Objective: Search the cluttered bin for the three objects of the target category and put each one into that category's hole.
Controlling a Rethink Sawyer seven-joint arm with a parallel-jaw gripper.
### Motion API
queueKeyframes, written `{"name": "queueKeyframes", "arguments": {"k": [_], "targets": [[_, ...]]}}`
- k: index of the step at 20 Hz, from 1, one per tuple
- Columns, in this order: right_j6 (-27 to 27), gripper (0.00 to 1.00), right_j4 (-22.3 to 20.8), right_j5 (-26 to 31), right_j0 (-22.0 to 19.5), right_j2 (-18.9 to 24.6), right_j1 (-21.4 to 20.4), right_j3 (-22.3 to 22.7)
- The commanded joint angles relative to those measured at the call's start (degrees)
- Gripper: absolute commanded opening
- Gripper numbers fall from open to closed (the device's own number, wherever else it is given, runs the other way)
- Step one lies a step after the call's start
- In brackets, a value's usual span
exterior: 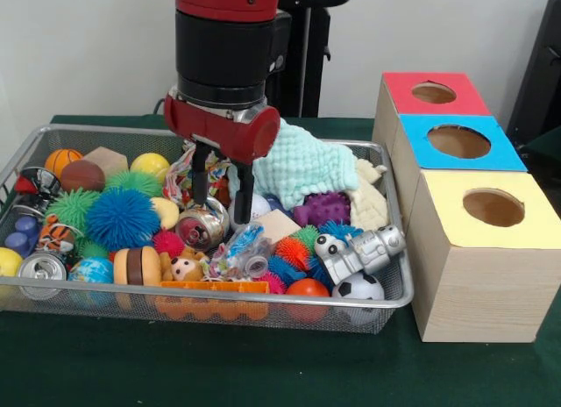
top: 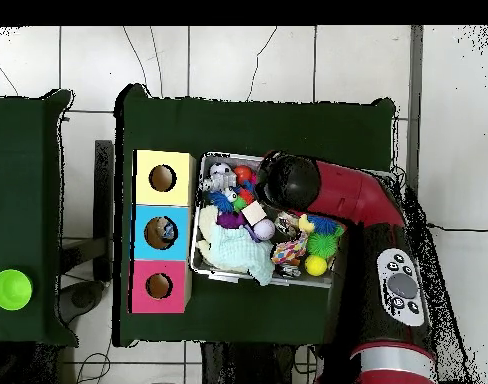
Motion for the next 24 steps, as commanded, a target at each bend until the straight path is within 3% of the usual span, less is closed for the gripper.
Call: {"name": "queueKeyframes", "arguments": {"k": [1, 12, 24], "targets": [[-11.33, 1.00, -6.11, 1.01, -3.05, 5.62, -2.59, 2.71], [-7.61, 1.00, -7.24, 0.35, -4.09, 7.23, -3.02, 4.42], [-7.42, 1.00, -7.67, -0.39, -5.81, 9.92, -2.27, 5.77]]}}
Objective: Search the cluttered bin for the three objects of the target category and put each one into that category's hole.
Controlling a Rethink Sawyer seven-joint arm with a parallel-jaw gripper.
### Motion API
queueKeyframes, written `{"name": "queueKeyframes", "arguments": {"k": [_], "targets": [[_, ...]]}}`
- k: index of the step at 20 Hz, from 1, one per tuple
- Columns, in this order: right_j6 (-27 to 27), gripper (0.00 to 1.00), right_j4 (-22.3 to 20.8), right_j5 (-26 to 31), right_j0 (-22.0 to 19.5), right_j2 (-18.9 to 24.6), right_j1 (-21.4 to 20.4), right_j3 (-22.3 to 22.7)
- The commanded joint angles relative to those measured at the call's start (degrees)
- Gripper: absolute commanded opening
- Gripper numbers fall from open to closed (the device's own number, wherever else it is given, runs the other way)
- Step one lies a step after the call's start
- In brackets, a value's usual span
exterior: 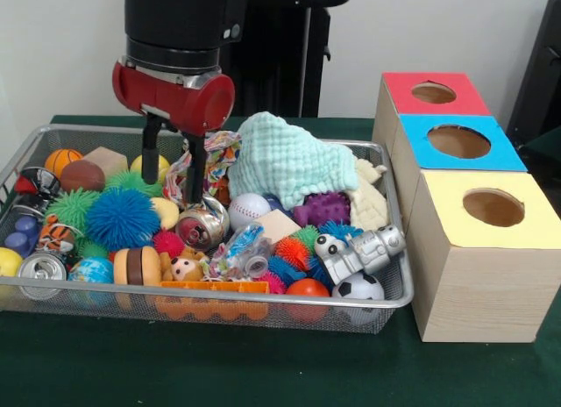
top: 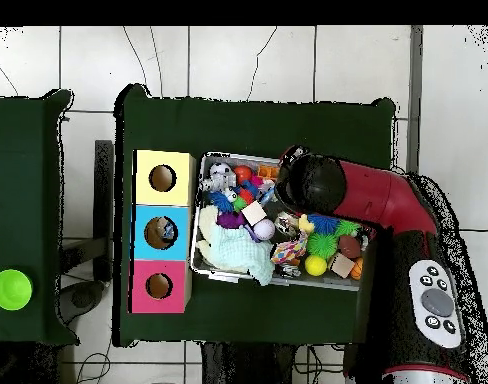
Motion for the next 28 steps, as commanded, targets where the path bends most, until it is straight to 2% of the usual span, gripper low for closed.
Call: {"name": "queueKeyframes", "arguments": {"k": [1, 14, 28], "targets": [[-7.44, 1.00, -2.86, -1.02, -1.80, 7.48, 1.55, 5.93], [-4.55, 1.00, -3.12, -4.44, -2.63, 10.66, 2.77, 8.54], [-2.64, 1.00, -5.56, -9.34, -1.42, 10.28, 6.33, 8.18]]}}
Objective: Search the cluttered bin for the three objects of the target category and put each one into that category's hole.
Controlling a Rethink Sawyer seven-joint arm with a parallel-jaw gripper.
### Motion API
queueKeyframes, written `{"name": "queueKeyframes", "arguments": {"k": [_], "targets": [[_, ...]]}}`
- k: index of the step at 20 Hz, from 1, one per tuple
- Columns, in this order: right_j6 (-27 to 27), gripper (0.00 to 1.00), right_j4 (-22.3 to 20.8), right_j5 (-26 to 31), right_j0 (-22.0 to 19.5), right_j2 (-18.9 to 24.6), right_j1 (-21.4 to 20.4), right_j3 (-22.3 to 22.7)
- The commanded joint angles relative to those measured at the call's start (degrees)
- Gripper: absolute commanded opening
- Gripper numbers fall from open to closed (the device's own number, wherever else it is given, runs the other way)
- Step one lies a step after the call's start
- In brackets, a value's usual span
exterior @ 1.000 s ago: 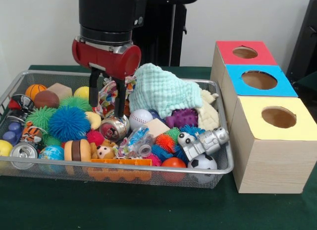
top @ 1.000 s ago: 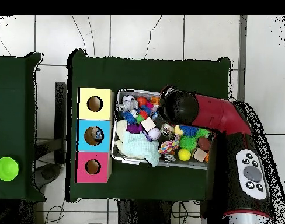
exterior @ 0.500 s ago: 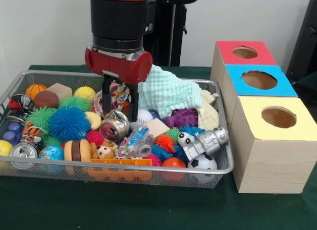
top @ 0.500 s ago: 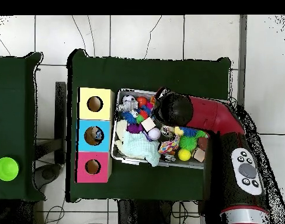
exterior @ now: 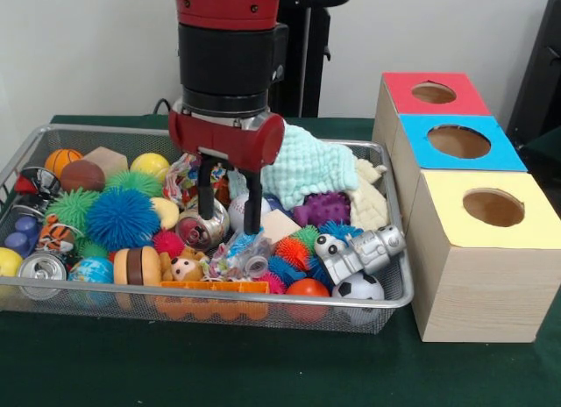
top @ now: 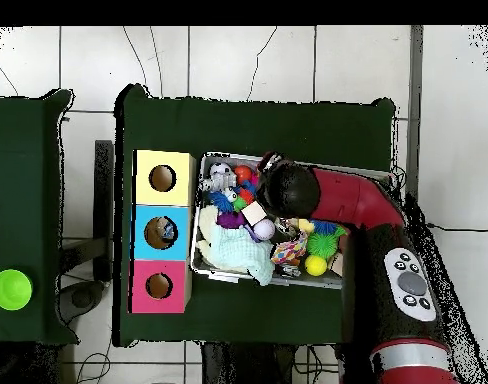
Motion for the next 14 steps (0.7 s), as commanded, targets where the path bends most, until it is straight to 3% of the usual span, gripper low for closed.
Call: {"name": "queueKeyframes", "arguments": {"k": [1, 14], "targets": [[-2.62, 1.00, -3.60, -3.72, -0.31, 4.84, 3.90, 4.53], [-4.30, 1.00, -5.62, -6.10, -2.45, 7.75, 6.64, 2.77]]}}
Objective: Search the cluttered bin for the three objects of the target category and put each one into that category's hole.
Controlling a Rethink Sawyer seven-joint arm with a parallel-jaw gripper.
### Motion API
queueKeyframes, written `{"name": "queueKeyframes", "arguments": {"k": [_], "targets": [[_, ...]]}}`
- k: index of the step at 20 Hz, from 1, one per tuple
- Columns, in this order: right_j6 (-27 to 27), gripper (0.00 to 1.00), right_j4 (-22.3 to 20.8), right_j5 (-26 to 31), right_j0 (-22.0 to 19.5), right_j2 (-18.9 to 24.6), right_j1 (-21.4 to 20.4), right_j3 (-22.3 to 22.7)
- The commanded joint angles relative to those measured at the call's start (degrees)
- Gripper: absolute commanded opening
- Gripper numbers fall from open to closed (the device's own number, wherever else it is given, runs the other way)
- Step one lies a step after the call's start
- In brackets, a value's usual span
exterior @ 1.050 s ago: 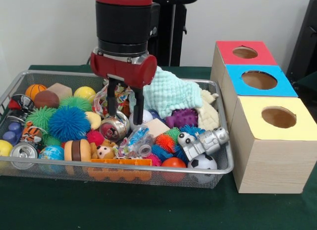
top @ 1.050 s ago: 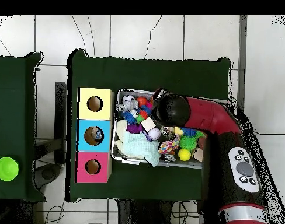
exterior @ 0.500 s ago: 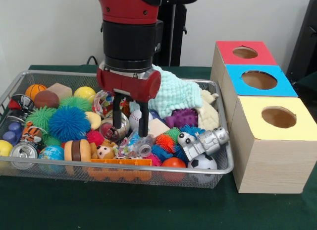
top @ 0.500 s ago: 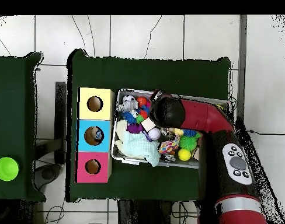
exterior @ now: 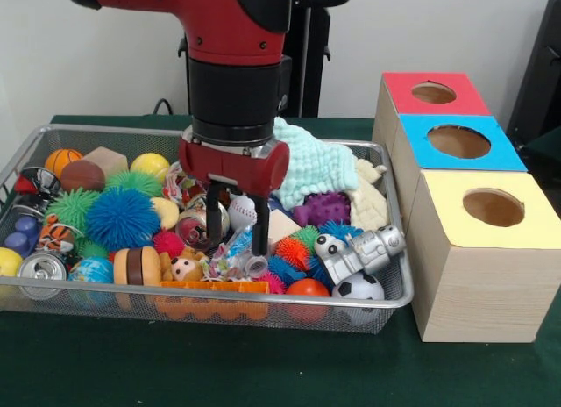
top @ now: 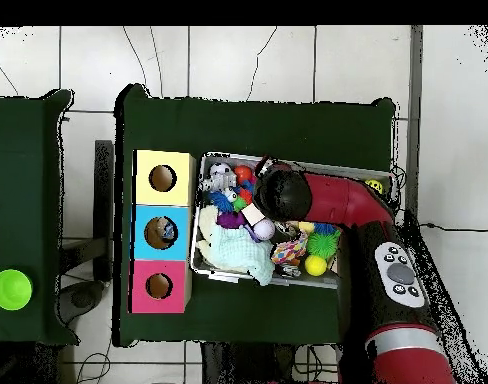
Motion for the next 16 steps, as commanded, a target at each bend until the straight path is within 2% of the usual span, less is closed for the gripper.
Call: {"name": "queueKeyframes", "arguments": {"k": [1, 10, 16], "targets": [[-4.37, 1.00, -3.08, -2.96, -2.15, 6.73, 3.88, 2.60], [-6.70, 1.00, -5.11, -1.24, -3.73, 9.37, 6.10, 0.71], [-9.83, 1.00, -7.04, 1.29, -4.76, 11.06, 8.60, -2.74]]}}
